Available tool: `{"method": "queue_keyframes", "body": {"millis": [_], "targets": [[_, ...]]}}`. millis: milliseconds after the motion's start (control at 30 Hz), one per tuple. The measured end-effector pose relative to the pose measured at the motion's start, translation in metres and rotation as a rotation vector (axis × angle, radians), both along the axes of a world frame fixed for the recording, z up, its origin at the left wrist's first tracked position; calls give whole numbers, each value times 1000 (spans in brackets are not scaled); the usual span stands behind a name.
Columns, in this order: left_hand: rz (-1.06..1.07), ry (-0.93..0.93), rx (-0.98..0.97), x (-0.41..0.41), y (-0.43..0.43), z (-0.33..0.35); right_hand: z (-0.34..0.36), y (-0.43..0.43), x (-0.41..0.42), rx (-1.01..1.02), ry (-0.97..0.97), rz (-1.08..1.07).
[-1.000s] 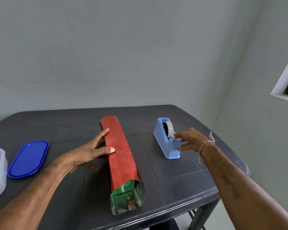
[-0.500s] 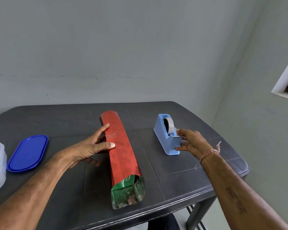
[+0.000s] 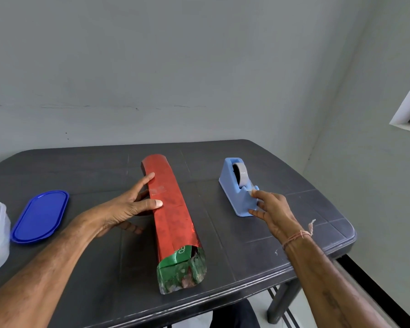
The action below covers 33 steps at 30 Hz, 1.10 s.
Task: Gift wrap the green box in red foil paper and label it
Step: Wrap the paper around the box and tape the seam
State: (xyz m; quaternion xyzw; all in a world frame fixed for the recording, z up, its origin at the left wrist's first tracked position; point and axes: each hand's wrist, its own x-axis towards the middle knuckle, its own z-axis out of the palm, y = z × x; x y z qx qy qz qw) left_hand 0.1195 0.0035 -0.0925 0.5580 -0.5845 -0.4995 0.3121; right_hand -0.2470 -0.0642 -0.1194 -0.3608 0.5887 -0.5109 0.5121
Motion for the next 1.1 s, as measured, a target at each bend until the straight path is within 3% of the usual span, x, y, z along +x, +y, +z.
{"method": "queue_keyframes", "body": {"millis": [500,800,933,1000,1100], "targets": [[-19,-28,1,1,-1,2,-29,14,15,-170,-172,-124],[6,-28,4,-5,4,10,-67,9,10,-146,112,-233],[83,-15,-34,-4,8,14,-55,39,31,-295,141,-265],[108,-49,-77,-8,11,17,-37,54,48,-386,91,-169],[132,-86,-145,-9,13,16,1,70,74,-498,64,155]]}}
